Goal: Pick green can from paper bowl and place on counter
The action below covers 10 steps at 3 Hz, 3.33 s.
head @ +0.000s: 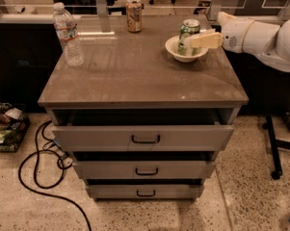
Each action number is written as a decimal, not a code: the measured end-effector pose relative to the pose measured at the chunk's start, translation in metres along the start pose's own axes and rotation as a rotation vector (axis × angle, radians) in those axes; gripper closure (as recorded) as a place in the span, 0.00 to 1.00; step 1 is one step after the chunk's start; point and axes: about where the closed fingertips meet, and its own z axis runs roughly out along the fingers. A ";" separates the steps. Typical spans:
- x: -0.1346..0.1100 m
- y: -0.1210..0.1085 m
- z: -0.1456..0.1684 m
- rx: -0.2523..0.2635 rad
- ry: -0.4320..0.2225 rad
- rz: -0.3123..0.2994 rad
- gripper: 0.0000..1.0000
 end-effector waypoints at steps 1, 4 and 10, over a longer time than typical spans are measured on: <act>0.007 -0.010 0.018 -0.020 -0.011 0.008 0.00; 0.033 -0.011 0.053 -0.053 -0.001 0.101 0.15; 0.002 -0.009 0.063 -0.055 0.011 0.088 1.00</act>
Offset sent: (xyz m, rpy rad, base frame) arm 0.0468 -0.0040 -0.0187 -0.0202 0.0309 0.0117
